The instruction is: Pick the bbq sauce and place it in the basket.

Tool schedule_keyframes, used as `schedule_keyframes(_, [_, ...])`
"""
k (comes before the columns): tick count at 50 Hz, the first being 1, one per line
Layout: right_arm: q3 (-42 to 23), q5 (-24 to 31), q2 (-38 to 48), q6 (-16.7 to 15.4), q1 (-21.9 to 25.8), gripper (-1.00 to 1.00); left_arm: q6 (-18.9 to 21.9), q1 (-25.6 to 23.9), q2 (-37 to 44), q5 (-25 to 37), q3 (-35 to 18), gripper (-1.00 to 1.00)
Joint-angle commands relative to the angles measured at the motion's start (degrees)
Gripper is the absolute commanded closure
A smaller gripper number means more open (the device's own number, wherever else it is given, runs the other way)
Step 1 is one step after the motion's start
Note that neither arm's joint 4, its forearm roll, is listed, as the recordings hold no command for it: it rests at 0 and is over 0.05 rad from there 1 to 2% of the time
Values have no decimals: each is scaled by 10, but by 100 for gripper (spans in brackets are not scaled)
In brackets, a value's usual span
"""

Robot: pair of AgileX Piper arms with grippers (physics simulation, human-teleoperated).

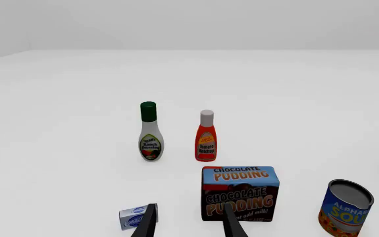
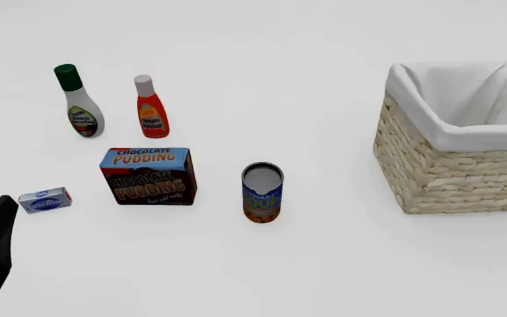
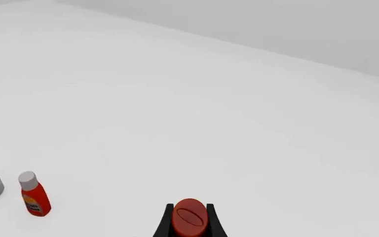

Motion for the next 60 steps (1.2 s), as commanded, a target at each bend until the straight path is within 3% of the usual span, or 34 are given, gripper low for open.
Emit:
schedule_keyframes(1, [12, 6, -31, 4, -33, 100, 0, 0, 0, 0, 0, -100])
schedule_keyframes(37, [146, -8, -130, 20, -137, 100, 0, 0, 0, 0, 0, -100])
schedule_keyframes(60, [224, -48, -136, 26, -177, 100, 0, 0, 0, 0, 0, -100])
